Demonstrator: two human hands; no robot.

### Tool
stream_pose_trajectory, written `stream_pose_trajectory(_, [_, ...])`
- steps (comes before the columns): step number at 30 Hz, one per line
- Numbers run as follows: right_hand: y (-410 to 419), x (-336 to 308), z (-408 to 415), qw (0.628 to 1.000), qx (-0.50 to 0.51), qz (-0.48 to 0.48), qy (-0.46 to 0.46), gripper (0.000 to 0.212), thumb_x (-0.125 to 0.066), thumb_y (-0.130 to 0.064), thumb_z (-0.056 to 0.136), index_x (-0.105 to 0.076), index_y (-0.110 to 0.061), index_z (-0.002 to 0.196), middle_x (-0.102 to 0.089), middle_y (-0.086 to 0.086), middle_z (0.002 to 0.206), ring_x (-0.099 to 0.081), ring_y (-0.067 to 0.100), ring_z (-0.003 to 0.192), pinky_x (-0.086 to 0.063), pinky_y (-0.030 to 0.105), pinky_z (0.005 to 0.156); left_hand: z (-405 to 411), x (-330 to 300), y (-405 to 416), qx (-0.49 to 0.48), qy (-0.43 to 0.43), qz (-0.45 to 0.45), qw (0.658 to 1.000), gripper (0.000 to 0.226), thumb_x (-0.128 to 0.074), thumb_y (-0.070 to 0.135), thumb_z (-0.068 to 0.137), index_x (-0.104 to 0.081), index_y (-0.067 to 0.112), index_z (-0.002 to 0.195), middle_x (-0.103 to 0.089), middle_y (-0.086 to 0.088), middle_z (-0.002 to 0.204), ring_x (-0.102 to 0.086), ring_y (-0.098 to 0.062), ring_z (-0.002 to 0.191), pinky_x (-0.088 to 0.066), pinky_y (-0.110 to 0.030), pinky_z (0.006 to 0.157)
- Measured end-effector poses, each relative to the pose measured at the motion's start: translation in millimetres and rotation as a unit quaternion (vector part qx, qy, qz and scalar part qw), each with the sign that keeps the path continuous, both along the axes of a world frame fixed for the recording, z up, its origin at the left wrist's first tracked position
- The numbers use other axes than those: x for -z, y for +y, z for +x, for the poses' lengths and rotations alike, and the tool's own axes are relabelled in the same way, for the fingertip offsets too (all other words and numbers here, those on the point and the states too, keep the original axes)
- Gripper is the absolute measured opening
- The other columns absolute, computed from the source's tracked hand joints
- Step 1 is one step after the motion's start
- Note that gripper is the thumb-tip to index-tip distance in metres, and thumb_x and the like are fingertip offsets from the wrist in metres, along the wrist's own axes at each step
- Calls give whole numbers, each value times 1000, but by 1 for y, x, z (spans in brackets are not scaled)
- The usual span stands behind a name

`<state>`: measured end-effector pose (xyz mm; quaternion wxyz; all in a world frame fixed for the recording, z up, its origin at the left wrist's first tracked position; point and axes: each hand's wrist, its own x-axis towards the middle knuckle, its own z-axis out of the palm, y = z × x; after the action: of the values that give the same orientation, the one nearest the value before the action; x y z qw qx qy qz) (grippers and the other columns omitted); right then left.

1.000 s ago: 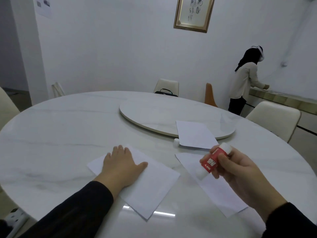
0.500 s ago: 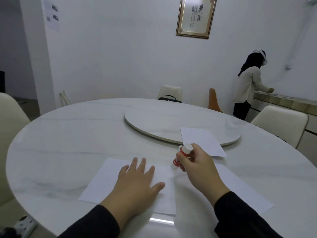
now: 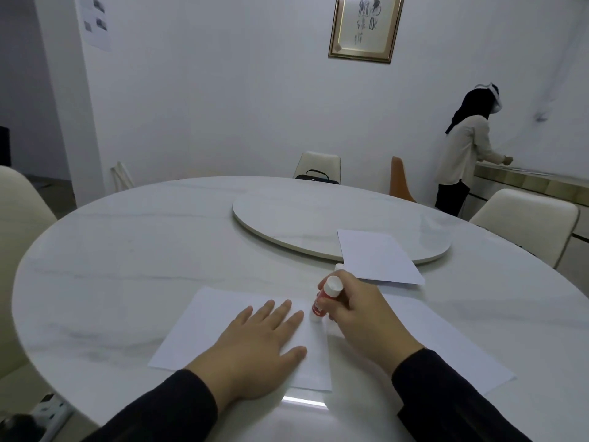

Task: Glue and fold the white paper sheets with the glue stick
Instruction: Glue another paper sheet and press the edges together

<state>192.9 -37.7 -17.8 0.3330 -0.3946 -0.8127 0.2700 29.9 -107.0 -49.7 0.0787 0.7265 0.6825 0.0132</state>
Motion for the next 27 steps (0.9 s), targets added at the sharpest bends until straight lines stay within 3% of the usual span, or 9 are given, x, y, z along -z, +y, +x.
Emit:
stream_pose_trajectory(2, [-7,-2,5,1000,-15,4,1,4,-59,-14,89,-58,-18,87,-66,-7,72,-59,-1,64,-46,14,64,0,-2,0,-1,2,-5,1000,60,-16,54,95,7,38,148,16,12,158,15,-10,145,7,-37,120])
stream_pose_trajectory(7, [-28,2,18,998,-67,10,5,5,-60,-23,86,-58,-19,84,-66,5,77,-58,20,68,-50,35,69,1,-2,-1,3,6,-10,1000,56,-13,48,97,8,36,148,16,10,158,16,-11,145,8,-37,119])
stream_pose_trajectory(10, [-35,8,28,991,-125,-43,38,9,-60,-27,81,-61,-19,83,-63,2,73,-55,15,62,-49,28,61,1,-5,-1,4,3,-19,1000,54,-10,42,99,8,34,148,16,9,158,16,-12,145,8,-36,119])
stream_pose_trajectory(13, [-32,13,35,961,-155,-154,167,27,-70,-34,74,-65,-10,84,-59,3,65,-51,16,55,-44,22,54,3,-6,1,-32,15,-30,999,54,-11,41,99,7,31,149,13,4,159,10,-16,147,2,-38,119])
stream_pose_trajectory(16, [-25,14,41,913,-78,-183,357,55,-82,-57,51,-70,-14,82,-64,9,68,-52,16,50,-45,21,48,2,-14,6,-100,113,10,989,57,-16,46,97,-10,26,150,-9,-9,159,-16,-29,143,-20,-45,111])
stream_pose_trajectory(18, [-22,11,46,904,-14,-151,400,49,-74,-55,63,-67,-12,85,-65,5,68,-53,15,51,-47,22,50,-9,-25,7,-76,113,45,990,53,-21,46,97,-19,29,147,-20,-5,156,-26,-26,138,-25,-42,108])
stream_pose_trajectory(22, [-21,8,42,920,62,-94,376,17,-54,-19,91,-60,-4,89,-60,-2,59,-52,10,51,-46,25,52,-41,-33,-1,61,-88,-5,994,45,-35,41,98,-27,46,142,-11,27,154,-3,11,138,-2,-17,113])
stream_pose_trajectory(25, [-19,9,31,942,89,-72,316,8,-58,-18,91,-60,-12,86,-65,-6,61,-55,9,51,-48,27,54,-34,-17,-6,57,-28,8,998,50,-25,53,94,-20,48,143,-10,23,156,-8,0,144,-8,-23,116])
stream_pose_trajectory(27, [-14,9,23,963,118,-43,240,4,-63,-23,88,-61,-20,85,-69,-8,68,-59,9,55,-51,31,61,-17,-13,-2,17,61,57,996,63,-13,62,84,-31,40,141,-35,12,149,-33,-16,135,-28,-32,105])
